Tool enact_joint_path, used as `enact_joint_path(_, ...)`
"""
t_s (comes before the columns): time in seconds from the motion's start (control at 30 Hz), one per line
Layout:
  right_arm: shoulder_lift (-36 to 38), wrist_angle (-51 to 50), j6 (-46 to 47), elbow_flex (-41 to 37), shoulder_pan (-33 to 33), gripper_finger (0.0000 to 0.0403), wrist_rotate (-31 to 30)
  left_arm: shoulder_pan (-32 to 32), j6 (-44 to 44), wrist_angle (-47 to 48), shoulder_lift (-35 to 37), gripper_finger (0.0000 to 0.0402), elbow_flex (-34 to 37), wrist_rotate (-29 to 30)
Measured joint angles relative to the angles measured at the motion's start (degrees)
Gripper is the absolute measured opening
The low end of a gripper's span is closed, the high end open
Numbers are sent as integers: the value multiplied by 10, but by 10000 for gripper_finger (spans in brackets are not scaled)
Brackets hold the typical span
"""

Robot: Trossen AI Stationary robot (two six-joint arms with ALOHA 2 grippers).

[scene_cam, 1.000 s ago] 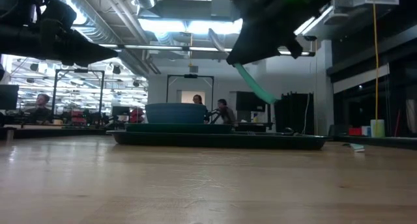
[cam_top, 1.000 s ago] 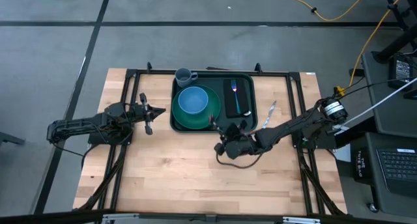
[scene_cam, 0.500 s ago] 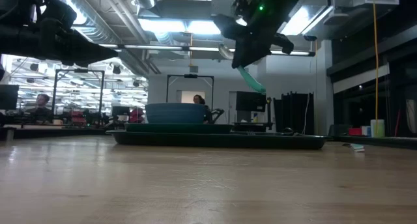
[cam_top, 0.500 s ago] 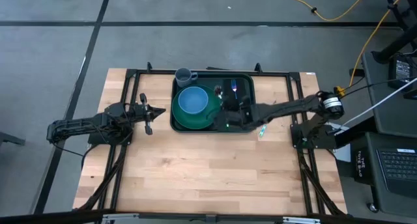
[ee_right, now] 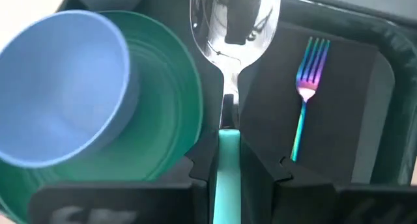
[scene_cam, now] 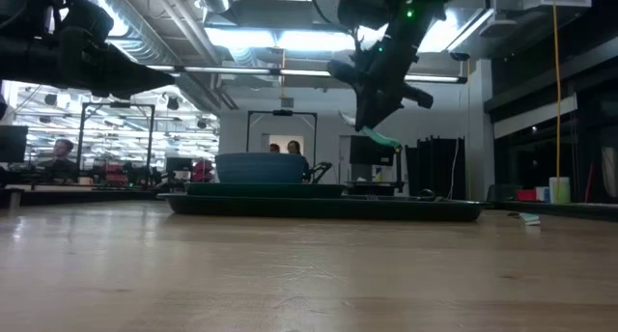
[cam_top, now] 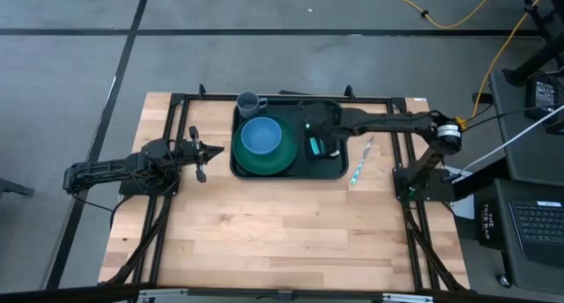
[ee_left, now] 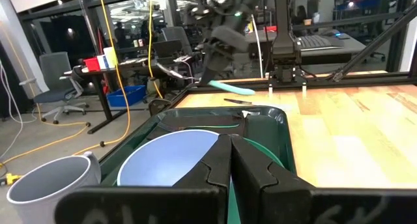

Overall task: Set up tray
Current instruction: Put the blue spoon on the black napkin to the left of the blue fork on the green serving tray

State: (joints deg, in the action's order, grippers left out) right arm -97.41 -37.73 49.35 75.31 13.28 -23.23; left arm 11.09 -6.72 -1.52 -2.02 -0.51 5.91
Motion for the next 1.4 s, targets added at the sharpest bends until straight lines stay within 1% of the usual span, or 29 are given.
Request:
enact_joint_path(0.23,0,-5,1,0,58,55,64,0,0,0,0,4,0,0)
enact_joint_path(0.4,0,-6,16,0,77,55,68,0,0,0,0,4,0,0)
enact_joint_path(0.7,0,-14,29,0,80,55,70,0,0,0,0,4,0,0)
enact_joint_path(0.83,-1,-19,44,-13,80,55,70,0,0,0,0,4,0,0)
enact_joint_path(0.97,-15,-24,44,-16,79,55,70,0,0,0,0,4,0,0)
enact_joint_path(1.1,-43,-6,44,-16,79,55,71,0,0,0,0,4,0,0)
enact_joint_path(1.23,-71,20,29,-16,85,55,99,0,0,0,0,4,0,1)
enact_joint_path(1.4,-95,24,28,-16,106,55,124,0,0,0,0,4,0,1)
